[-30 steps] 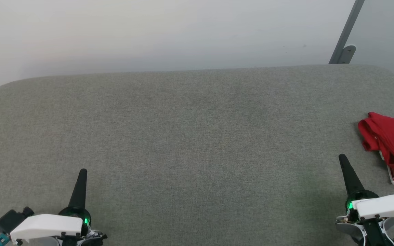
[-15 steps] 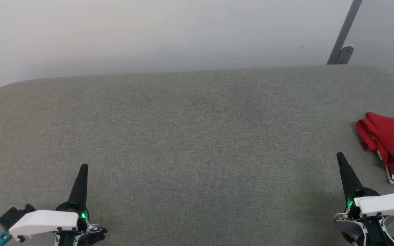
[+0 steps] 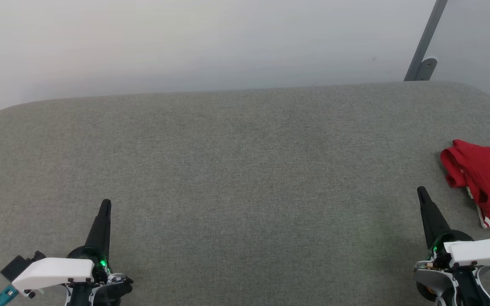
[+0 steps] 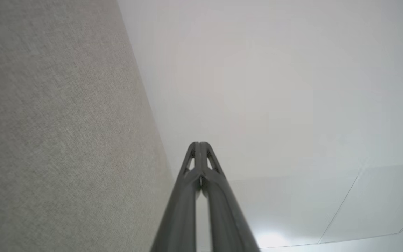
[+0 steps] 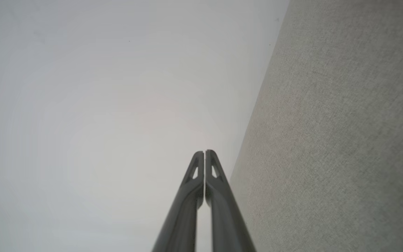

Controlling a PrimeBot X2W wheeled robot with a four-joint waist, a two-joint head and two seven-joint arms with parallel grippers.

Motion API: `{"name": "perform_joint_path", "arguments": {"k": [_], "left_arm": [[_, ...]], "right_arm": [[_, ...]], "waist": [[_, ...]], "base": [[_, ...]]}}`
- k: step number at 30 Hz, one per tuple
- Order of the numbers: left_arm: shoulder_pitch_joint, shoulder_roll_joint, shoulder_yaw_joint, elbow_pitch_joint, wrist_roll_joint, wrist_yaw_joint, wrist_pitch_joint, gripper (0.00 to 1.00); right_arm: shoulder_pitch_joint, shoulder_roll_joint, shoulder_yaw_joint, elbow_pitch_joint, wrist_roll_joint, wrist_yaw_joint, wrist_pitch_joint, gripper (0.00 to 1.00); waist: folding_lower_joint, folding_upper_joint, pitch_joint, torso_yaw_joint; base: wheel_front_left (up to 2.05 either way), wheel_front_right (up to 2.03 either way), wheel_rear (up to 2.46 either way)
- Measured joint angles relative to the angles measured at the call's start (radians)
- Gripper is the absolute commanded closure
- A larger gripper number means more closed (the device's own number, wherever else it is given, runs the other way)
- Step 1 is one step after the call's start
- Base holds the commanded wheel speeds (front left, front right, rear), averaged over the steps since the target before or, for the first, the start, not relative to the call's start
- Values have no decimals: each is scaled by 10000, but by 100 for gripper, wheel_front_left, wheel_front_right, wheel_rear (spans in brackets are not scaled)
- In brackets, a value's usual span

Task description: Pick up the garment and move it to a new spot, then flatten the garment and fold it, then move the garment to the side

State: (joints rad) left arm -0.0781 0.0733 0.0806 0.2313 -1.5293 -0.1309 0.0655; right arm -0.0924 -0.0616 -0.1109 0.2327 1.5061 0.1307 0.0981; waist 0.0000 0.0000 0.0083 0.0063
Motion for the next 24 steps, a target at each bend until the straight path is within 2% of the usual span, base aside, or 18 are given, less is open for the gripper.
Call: {"name": "perform_joint_path", "arguments": {"k": [17, 24], "left_arm": [[-224, -90, 128, 140, -953, 0, 322, 100], [-231, -102, 144, 146, -974, 0, 330, 100]], "right_arm": [[-118, 105, -27, 109, 1014, 0, 136, 100], [-120, 111, -29, 119, 1047, 0, 161, 100]], "waist": [[0, 0, -52, -63], [0, 0, -52, -63]], "base": [[0, 0, 0], [0, 0, 0]]}}
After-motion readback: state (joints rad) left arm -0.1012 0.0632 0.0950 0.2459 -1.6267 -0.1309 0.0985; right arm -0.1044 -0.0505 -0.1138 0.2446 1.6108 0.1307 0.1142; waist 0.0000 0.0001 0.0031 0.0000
